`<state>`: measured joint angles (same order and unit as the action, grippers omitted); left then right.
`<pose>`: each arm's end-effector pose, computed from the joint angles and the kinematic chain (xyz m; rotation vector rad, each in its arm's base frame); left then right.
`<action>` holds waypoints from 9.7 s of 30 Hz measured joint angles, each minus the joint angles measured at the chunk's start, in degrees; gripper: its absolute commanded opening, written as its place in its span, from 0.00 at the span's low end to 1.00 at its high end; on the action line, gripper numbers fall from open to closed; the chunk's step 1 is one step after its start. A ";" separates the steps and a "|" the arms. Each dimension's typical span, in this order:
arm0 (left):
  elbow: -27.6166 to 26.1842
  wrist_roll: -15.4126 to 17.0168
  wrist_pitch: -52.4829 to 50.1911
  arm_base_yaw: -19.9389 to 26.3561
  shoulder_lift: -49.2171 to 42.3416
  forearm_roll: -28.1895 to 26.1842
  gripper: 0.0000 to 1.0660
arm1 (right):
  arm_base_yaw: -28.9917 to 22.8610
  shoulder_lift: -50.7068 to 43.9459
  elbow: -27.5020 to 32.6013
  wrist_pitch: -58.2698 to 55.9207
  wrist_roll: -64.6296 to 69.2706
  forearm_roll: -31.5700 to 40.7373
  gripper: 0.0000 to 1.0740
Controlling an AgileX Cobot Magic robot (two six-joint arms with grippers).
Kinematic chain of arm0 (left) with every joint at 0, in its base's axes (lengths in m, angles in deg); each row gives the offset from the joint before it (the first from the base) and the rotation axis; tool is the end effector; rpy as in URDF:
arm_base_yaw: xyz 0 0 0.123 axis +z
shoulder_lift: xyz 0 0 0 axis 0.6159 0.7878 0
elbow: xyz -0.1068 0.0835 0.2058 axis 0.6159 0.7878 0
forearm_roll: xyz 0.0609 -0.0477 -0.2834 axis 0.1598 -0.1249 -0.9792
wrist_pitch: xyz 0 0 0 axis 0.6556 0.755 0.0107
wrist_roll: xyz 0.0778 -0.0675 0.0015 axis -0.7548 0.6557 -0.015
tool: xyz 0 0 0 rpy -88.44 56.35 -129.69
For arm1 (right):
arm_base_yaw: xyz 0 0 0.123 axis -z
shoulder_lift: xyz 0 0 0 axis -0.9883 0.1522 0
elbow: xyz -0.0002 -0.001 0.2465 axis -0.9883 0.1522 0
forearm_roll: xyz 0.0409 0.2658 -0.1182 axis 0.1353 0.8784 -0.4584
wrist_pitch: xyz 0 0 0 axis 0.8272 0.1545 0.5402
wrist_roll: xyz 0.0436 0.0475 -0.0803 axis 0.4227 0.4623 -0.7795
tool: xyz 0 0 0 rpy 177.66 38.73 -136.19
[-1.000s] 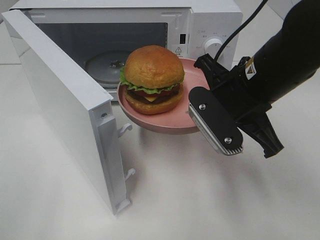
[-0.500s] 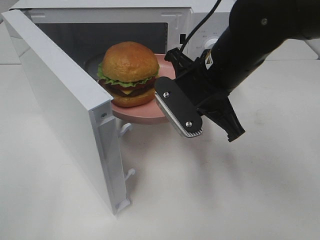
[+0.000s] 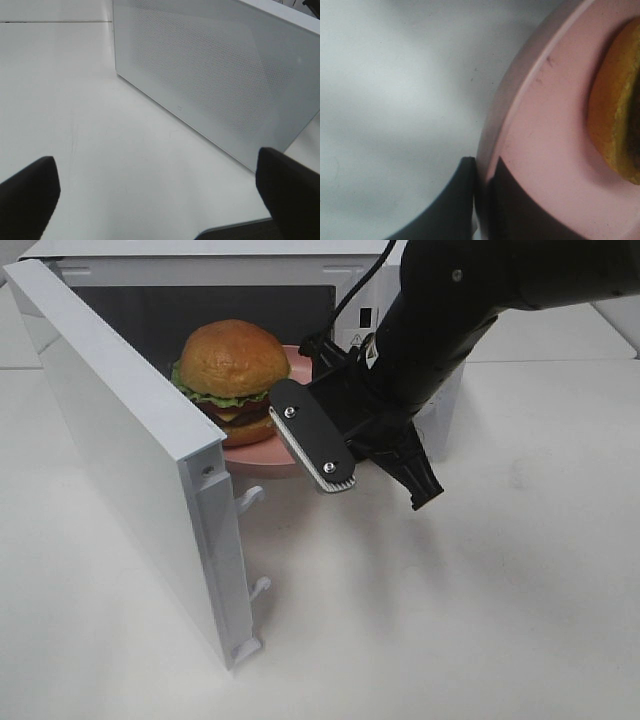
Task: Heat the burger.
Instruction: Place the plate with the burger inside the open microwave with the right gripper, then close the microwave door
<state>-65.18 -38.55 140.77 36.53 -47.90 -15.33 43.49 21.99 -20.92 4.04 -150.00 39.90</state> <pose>0.0770 -0.0213 0.2978 0.1167 2.0242 -0.2260 0.3233 0.2533 0.1403 -2.3142 1.2442 -0.2662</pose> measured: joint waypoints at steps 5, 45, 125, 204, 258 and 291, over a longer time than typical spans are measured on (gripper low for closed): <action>0.00 0.00 0.00 0.00 0.00 0.00 0.94 | 0.00 2.29 -2.41 -0.11 0.00 0.17 0.00; 0.00 0.00 0.00 0.00 0.00 0.00 0.94 | -0.06 22.52 -30.77 -5.67 14.78 -7.05 0.00; 0.00 0.00 0.00 0.00 0.00 0.00 0.94 | 0.06 12.61 -12.55 13.46 28.48 -10.08 0.73; 0.00 0.00 0.00 0.00 0.00 0.00 0.94 | 1.72 -62.05 24.87 -35.01 94.65 -14.55 0.71; 0.00 0.00 0.00 0.00 0.00 0.00 0.94 | 32.03 -102.90 40.39 -26.93 94.60 -7.62 0.71; 0.00 0.00 0.00 0.00 0.00 0.00 0.94 | 32.03 -102.90 40.39 -26.93 94.60 -7.51 0.71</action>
<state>-65.18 -38.55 140.77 36.53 -47.90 -15.33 75.52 -80.92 19.47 -22.89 -55.40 32.39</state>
